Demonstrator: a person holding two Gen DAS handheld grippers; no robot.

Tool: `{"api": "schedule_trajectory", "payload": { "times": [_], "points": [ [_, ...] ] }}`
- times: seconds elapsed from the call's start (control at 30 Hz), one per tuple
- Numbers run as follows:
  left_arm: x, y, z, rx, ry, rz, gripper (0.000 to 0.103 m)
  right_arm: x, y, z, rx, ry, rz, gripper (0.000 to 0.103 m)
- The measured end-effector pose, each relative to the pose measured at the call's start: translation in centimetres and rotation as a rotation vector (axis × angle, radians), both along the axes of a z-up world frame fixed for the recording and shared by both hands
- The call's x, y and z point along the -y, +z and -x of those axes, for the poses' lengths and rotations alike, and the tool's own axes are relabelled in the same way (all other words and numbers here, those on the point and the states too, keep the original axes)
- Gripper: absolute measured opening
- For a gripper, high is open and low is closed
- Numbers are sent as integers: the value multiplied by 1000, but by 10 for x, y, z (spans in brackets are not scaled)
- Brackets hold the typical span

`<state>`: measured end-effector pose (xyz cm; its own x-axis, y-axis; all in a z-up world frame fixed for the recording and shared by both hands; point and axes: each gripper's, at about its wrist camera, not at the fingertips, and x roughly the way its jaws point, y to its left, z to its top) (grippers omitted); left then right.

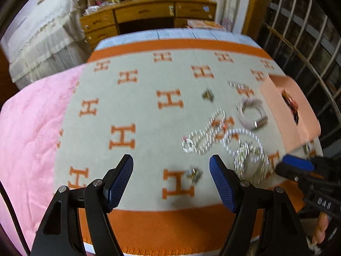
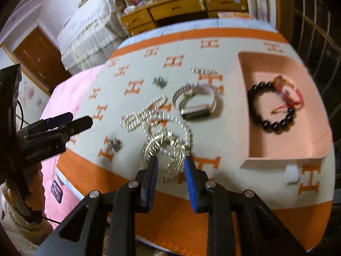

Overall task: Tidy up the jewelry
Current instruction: 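Withdraw both open tools from the tray back over the remaining jewelry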

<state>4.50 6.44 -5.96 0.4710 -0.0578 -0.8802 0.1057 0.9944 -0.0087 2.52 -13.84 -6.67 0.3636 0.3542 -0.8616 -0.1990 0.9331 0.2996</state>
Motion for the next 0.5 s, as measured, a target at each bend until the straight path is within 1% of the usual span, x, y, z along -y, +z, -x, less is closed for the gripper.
{"api": "schedule_trajectory", "payload": {
  "times": [0.03, 0.07, 0.2, 0.37, 0.5],
  "points": [
    [1, -4, 2, -4, -12, 0, 72, -1, -4, -1, -16, -2, 2, 37],
    [2, -8, 4, -7, -25, -4, 73, -2, -7, -2, -25, -4, 4, 39],
    [11, -21, 9, -11, -77, -31, 77, -7, -15, -7, -51, -15, 28, 40],
    [18, -26, 11, -4, -131, -44, 77, -12, -22, -13, -62, -36, 55, 40],
    [20, -29, 9, 3, -147, -47, 77, -14, -27, -19, -73, -60, 90, 40]
  ]
}}
